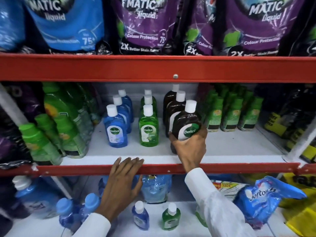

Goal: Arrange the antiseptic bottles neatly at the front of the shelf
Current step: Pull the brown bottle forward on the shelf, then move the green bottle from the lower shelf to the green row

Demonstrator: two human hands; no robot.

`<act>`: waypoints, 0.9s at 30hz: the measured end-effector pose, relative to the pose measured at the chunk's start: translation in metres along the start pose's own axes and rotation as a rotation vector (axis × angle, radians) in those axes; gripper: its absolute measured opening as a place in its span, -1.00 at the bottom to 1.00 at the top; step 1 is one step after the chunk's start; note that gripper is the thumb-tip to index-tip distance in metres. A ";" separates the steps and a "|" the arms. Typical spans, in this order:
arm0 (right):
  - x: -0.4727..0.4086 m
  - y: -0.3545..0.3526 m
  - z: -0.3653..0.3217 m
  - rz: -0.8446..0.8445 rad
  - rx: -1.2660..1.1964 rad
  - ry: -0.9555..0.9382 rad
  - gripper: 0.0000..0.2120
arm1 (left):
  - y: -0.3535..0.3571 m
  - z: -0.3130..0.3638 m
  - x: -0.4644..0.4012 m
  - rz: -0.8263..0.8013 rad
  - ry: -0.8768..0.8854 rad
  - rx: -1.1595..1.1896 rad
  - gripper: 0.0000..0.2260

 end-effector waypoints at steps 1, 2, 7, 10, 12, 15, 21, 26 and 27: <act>0.001 0.001 -0.002 0.002 0.010 0.001 0.00 | 0.001 -0.001 0.001 -0.004 0.000 -0.003 -0.52; 0.003 0.002 -0.002 0.007 0.021 0.001 0.00 | 0.001 -0.001 0.001 -0.005 0.000 0.002 -0.52; 0.007 0.004 -0.001 0.015 0.042 -0.017 0.03 | -0.001 0.000 0.000 0.001 0.007 0.010 -0.52; 0.010 0.004 0.002 -0.017 0.064 -0.022 0.12 | -0.002 0.000 0.001 -0.002 0.014 -0.010 -0.51; 0.019 -0.004 0.003 -0.004 0.076 -0.060 0.14 | -0.002 -0.005 0.003 0.004 0.005 -0.019 -0.51; 0.054 -0.031 0.004 0.022 -0.046 -0.279 -0.15 | -0.005 -0.017 0.010 0.021 -0.018 -0.006 -0.50; 0.134 0.009 0.094 -0.685 0.191 -0.401 -0.62 | -0.011 -0.022 0.015 0.044 -0.020 0.010 -0.49; 0.165 0.063 0.163 -1.129 0.383 -0.194 -0.52 | -0.017 -0.022 0.020 0.066 -0.036 0.017 -0.46; 0.165 0.068 0.166 -1.135 0.379 -0.191 -0.57 | -0.018 -0.022 0.021 0.063 -0.031 0.011 -0.45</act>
Point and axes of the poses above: each hand's wrist, its own x-axis away from the middle knuckle, its own y-axis out of the palm, z = x × y, the point moved 9 cm from there along -x, towards the middle knuckle, and after that the axes turned 2 degrees about -z, right-handed, at the moved point
